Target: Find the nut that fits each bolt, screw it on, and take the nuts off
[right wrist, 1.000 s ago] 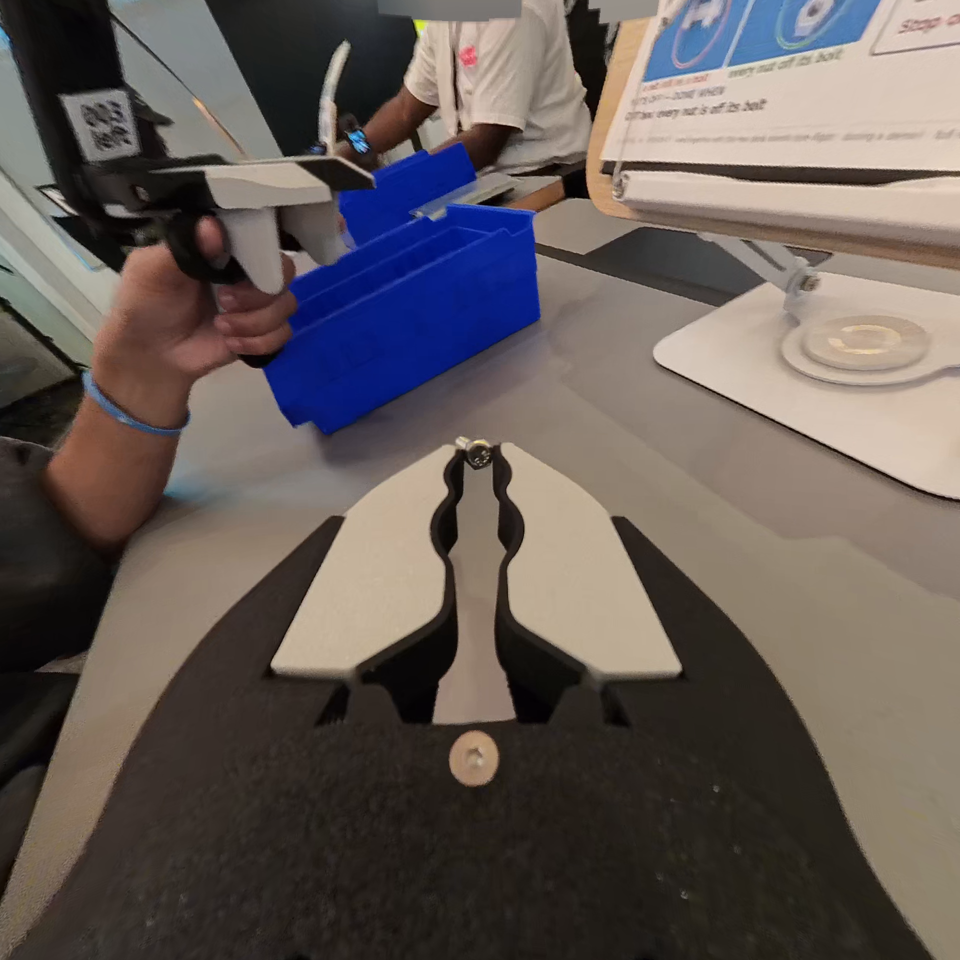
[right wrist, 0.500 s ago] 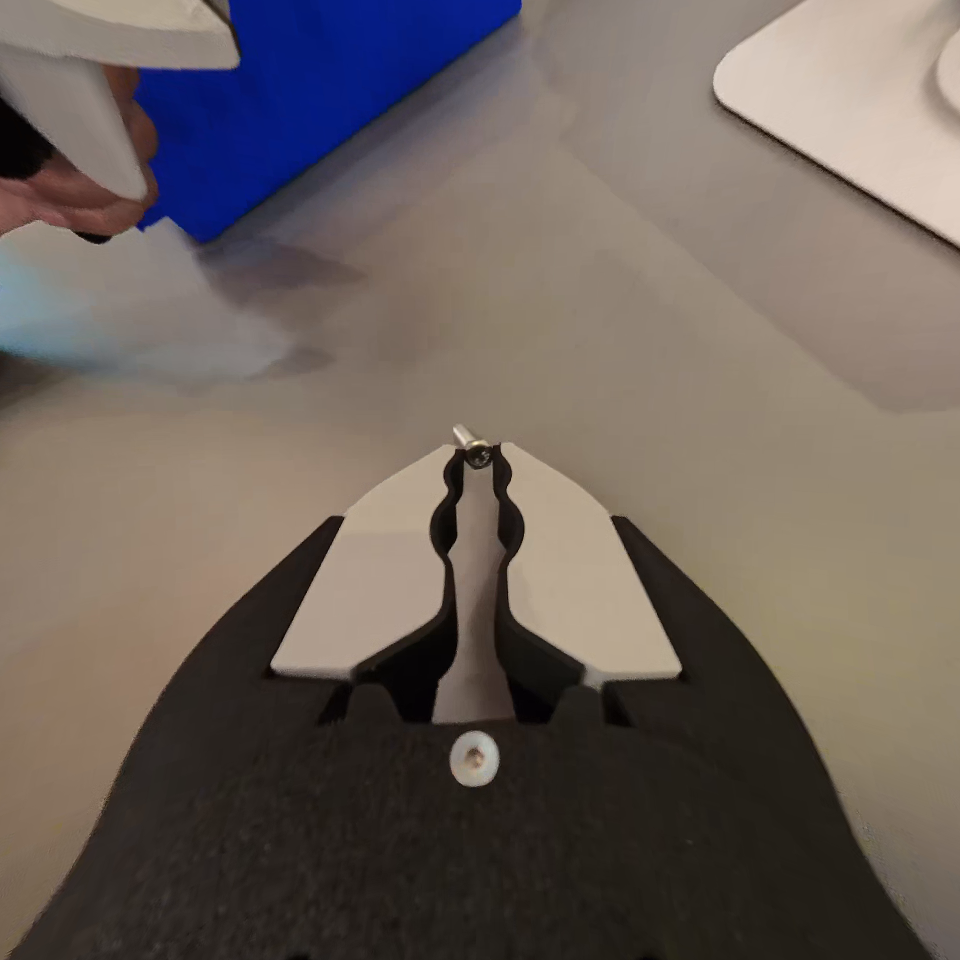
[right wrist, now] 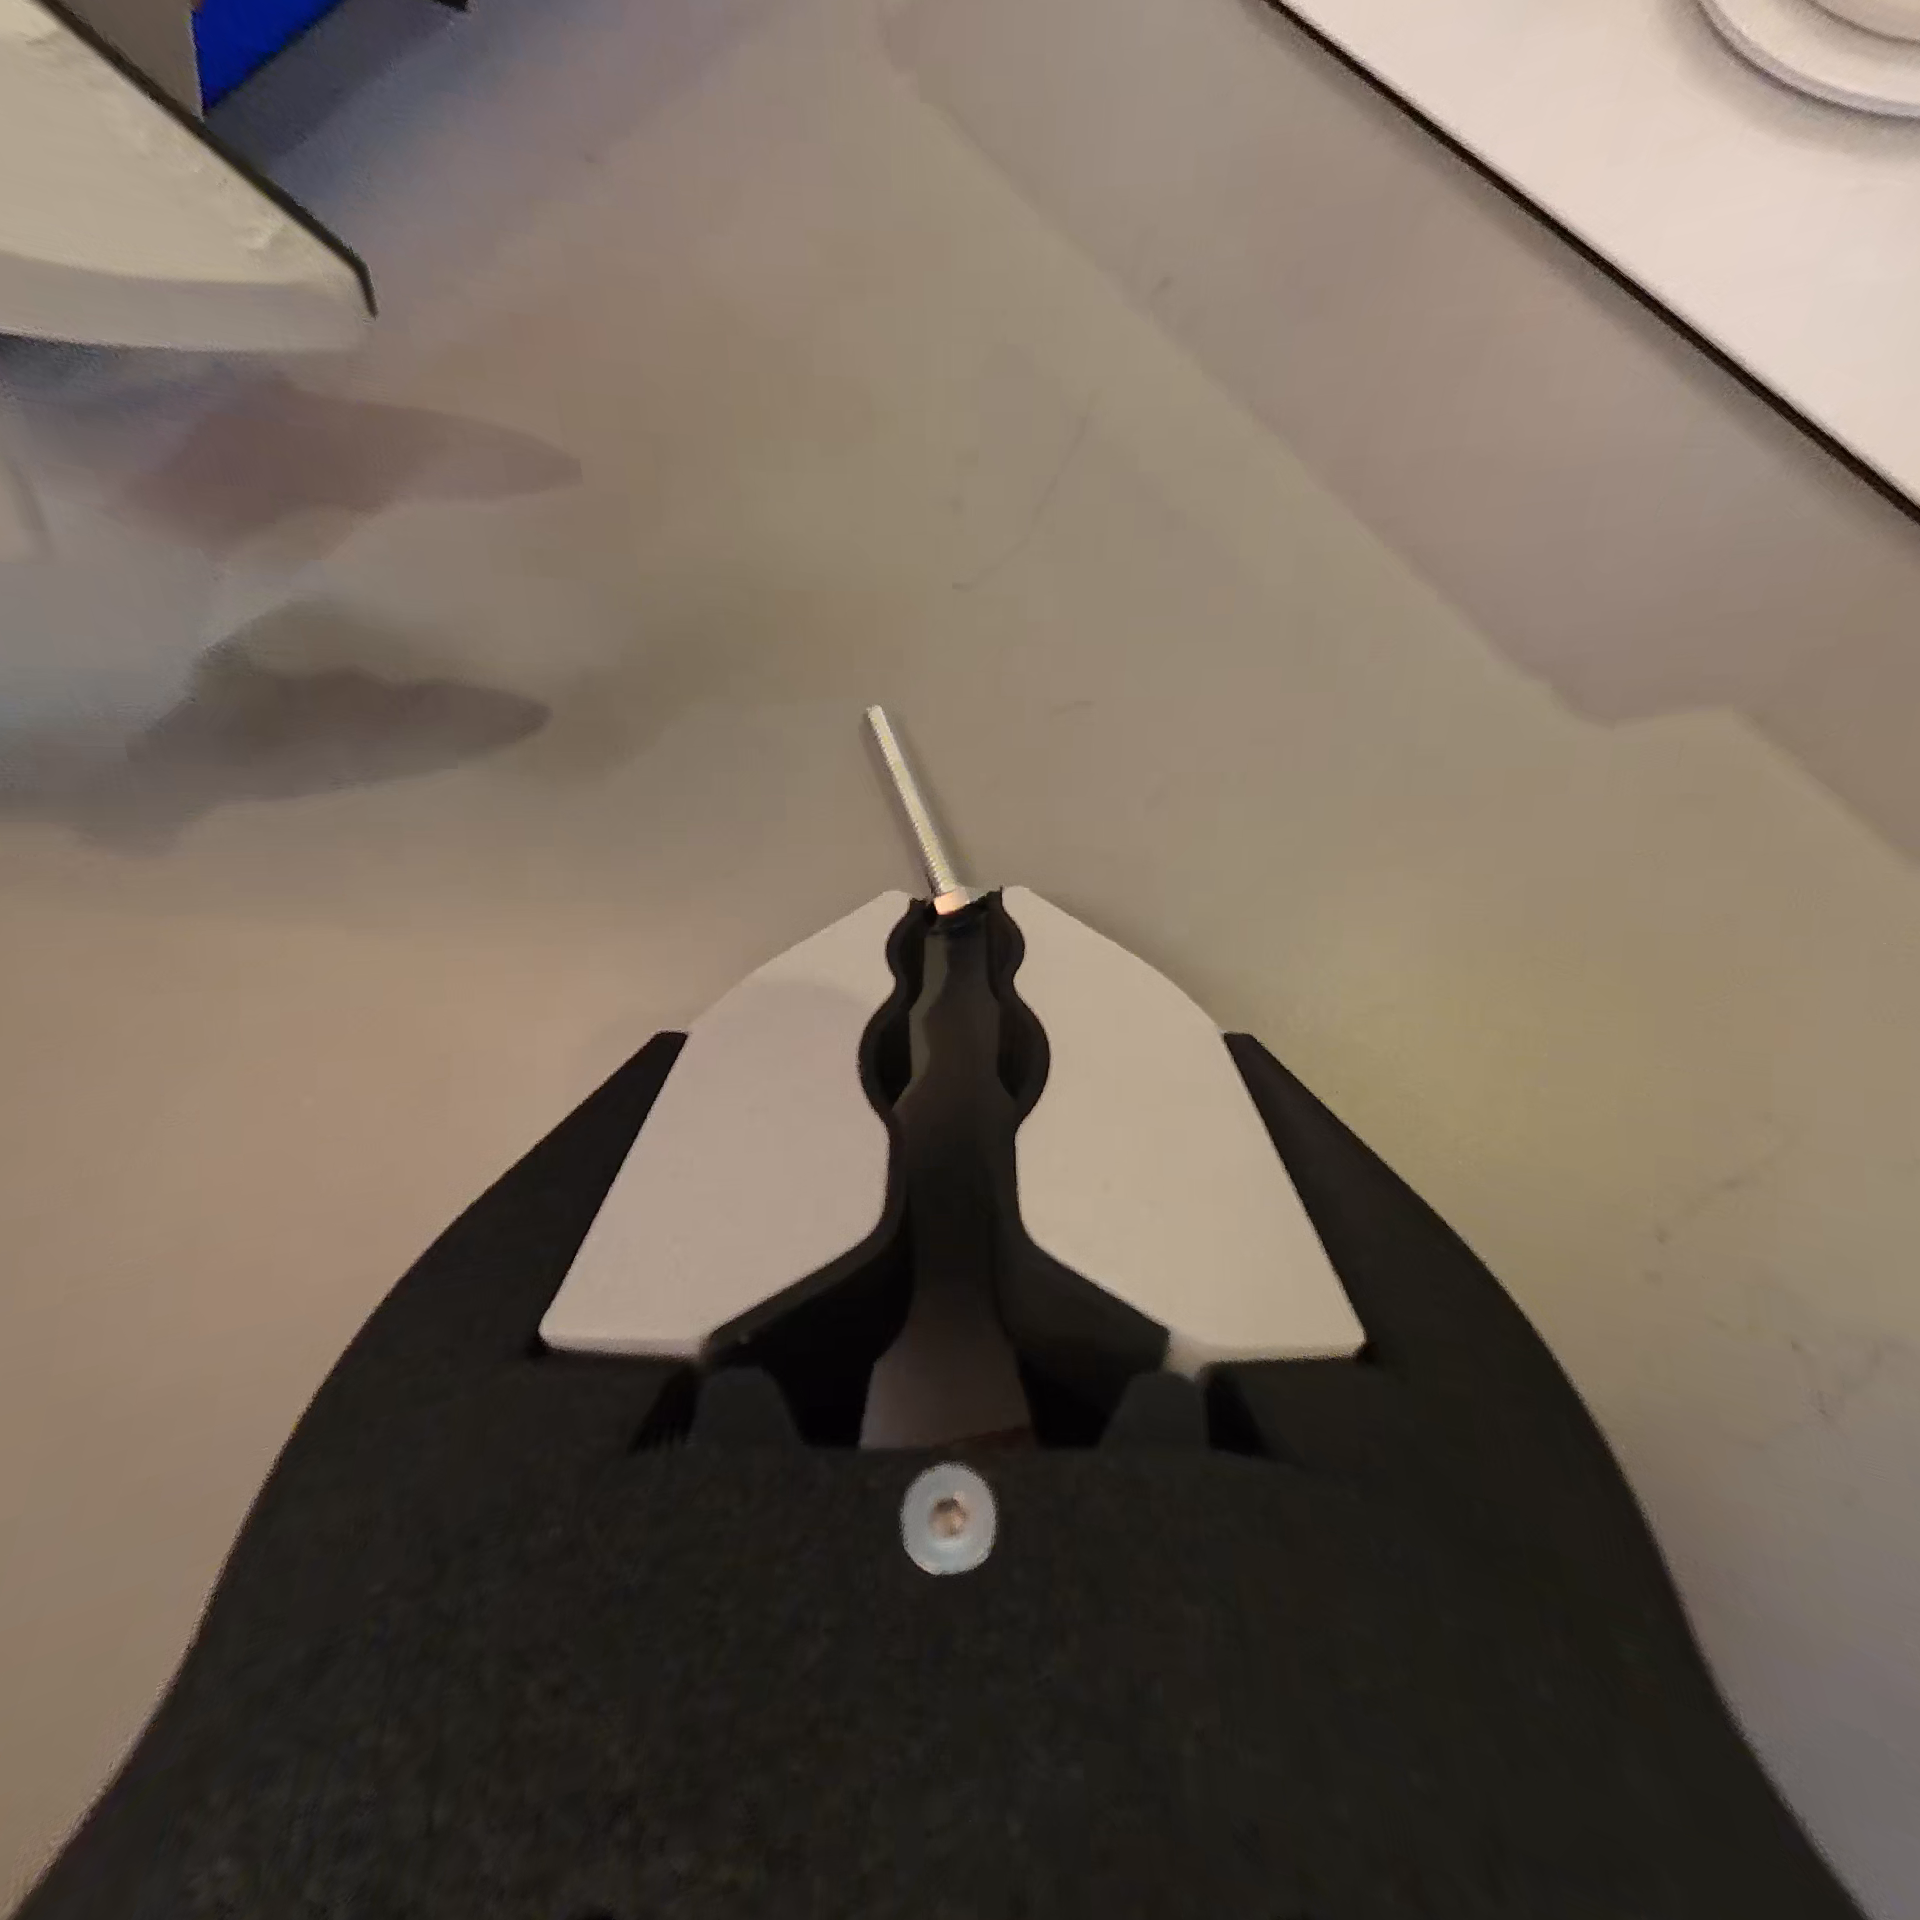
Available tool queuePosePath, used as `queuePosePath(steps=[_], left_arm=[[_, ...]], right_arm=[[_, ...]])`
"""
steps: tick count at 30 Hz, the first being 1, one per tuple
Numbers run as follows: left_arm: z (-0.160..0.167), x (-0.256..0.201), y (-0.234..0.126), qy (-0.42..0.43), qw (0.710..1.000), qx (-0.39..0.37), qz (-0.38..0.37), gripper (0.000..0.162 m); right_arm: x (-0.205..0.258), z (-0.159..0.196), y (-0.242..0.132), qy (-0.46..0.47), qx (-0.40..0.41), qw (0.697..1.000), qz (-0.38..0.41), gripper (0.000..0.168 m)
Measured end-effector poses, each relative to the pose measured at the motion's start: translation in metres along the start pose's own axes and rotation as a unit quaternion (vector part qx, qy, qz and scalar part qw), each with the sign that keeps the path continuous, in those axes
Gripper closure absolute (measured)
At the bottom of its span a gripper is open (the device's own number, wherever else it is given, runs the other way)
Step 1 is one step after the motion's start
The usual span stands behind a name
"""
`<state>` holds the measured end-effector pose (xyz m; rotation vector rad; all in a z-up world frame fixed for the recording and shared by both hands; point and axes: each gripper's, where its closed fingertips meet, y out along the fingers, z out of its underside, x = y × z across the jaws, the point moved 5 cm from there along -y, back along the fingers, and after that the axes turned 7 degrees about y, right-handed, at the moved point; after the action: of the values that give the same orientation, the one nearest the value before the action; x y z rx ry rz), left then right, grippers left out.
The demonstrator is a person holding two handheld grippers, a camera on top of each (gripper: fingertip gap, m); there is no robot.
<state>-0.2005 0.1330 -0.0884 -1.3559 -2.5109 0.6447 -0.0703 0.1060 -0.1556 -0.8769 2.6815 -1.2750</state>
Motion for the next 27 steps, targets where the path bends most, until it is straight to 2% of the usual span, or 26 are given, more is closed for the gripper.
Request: queuePosePath(steps=[5,13,15,18,22,27], left_arm=[[0.002,-0.004,0.004,0.011,1.0,0.001,-0.016,0.112],[0.01,-0.001,0.011,0.012,0.999,0.009,-0.033,0.112],[0.011,0.001,0.012,0.009,0.999,0.009,-0.038,0.111],[0.01,0.01,0.011,-0.008,0.998,0.007,-0.067,0.111],[0.005,0.025,-0.001,-0.025,0.99,0.018,-0.139,0.105],[0.024,0.017,-0.021,-0.05,0.985,0.043,-0.161,0.085]], right_arm=[[0.003,0.002,0.0,-0.033,-0.007,0.999,0.029,0.157],[0.005,0.002,0.0,-0.036,-0.008,0.999,0.029,0.15],[0.0,0.001,-0.002,-0.044,-0.012,0.997,0.059,0.13],[-0.009,-0.008,-0.019,-0.05,-0.053,0.991,0.113,0.121],[-0.012,-0.02,-0.055,0.007,-0.128,0.981,0.149,0.1],[-0.015,0.013,-0.081,0.106,-0.149,0.961,0.206,0.091]])
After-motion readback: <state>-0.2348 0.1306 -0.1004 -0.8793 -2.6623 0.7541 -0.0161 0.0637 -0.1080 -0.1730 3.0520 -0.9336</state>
